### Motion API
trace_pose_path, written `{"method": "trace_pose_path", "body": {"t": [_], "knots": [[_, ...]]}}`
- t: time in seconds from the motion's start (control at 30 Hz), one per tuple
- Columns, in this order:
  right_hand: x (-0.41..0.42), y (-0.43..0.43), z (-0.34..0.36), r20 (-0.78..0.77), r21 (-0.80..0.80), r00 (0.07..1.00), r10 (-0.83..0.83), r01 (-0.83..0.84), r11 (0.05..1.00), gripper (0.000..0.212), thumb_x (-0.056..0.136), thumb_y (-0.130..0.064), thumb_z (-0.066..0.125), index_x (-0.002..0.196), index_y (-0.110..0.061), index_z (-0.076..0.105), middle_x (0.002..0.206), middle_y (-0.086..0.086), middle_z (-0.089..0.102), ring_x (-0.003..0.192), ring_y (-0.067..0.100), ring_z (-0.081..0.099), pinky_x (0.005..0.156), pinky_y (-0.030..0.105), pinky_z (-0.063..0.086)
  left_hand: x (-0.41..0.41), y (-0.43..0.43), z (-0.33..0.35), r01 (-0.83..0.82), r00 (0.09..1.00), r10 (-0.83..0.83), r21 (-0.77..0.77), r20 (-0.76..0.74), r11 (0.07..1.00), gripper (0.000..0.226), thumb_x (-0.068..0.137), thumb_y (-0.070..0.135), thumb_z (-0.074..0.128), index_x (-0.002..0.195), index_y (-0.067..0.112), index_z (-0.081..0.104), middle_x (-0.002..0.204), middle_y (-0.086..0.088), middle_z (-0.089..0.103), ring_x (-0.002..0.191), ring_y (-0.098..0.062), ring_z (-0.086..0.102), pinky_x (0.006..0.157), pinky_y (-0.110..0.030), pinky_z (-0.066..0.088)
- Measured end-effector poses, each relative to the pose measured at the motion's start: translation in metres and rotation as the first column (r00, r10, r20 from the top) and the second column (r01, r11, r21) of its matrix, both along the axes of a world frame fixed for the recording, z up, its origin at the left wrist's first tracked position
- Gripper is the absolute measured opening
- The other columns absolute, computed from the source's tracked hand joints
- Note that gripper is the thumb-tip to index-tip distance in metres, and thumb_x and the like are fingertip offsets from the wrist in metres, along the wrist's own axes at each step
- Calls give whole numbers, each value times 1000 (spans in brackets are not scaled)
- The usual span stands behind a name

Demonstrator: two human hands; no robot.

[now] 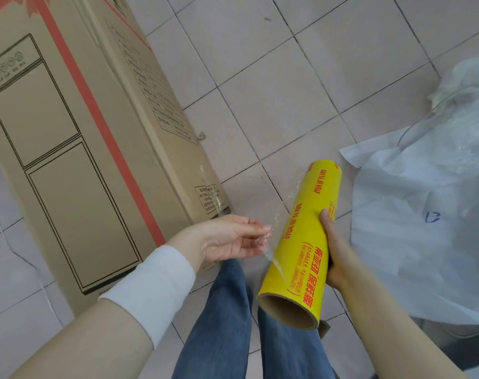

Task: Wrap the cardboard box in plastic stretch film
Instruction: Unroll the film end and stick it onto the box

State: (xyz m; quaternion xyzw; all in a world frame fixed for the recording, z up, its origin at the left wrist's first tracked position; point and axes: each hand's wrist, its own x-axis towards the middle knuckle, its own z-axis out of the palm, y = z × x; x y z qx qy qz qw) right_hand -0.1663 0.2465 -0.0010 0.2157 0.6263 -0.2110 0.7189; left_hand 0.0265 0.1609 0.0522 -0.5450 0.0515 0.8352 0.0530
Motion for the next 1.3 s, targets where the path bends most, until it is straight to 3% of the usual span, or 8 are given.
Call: {"method": "trace_pose_path", "body": {"t": [0.23, 0.4, 0.63, 0.8, 0.93, 1.07, 1.17, 1.3], "knots": [[-3, 1, -3, -22, 2, 1000, -20, 20, 1000, 65, 79, -66, 54, 127, -22, 49, 108, 15, 68, 95, 35, 65, 76, 50, 53, 4, -7, -2, 38, 998, -39, 32, 45, 999, 6, 89, 15, 56, 87, 10, 57, 57, 3, 57, 52, -4, 58, 56, -18, 56], [-11, 2, -5, -53, 15, 999, -5, 6, 1000, 69, 77, -66, 56, 130, -22, 47, 109, 15, 67, 96, 35, 65, 80, 52, 52, 13, -21, 4, 147, 967, -118, -113, 226, 983, 13, 87, 10, 59, 76, 11, 55, 64, -1, 60, 55, -7, 60, 55, -18, 55], [6, -8, -20, -120, 37, 990, 73, -69, 997, 65, 79, -62, 59, 128, -21, 46, 108, 13, 67, 88, 31, 66, 70, 47, 52, 20, -36, 8, 475, 799, -216, -369, 561, 799, 21, 90, 5, 55, 70, 9, 49, 65, -5, 53, 48, -6, 54, 42, -9, 45], [37, -12, -44, -43, 72, 998, 48, -45, 996, 70, 81, -61, 58, 135, -19, 46, 117, 15, 65, 88, 32, 65, 64, 44, 51, 41, -36, 3, 492, 726, -155, -348, 670, 798, 22, 89, 3, 56, 69, 10, 49, 63, -5, 54, 34, 3, 51, 40, -10, 45], [62, 2, -65, 29, 126, 997, 69, -72, 989, 72, 80, -63, 57, 135, -18, 46, 112, 16, 64, 87, 33, 63, 81, 51, 50, 57, -23, -1, 628, 594, -171, -320, 786, 710, 19, 88, 15, 60, 69, 15, 56, 64, 2, 61, 57, -8, 60, 63, -22, 53], [90, 22, -77, 75, 184, 996, 55, -68, 980, 71, 81, -62, 57, 134, -16, 46, 102, 16, 66, 85, 34, 63, 78, 50, 49, 78, -4, -8, 668, 541, -178, -291, 822, 685, 14, 88, 18, 59, 74, 15, 60, 67, 3, 65, 72, -18, 65, 76, -34, 55], [105, 37, -86, 74, 229, 996, 40, -56, 972, 69, 83, -59, 57, 133, -13, 45, 93, 17, 64, 80, 34, 62, 80, 51, 47, 88, 8, -14, 706, 505, -181, -283, 844, 649, 16, 88, 22, 59, 73, 17, 60, 68, 4, 65, 71, -17, 63, 72, -34, 53], [118, 48, -93, 97, 250, 995, 37, -60, 966, 75, 80, -62, 57, 137, -14, 44, 101, 18, 64, 83, 35, 62, 76, 51, 48, 94, 21, -18, 754, 471, -167, -297, 866, 586, 15, 89, 24, 57, 76, 17, 61, 71, 5, 64, 65, -12, 57, 54, -23, 40]]}}
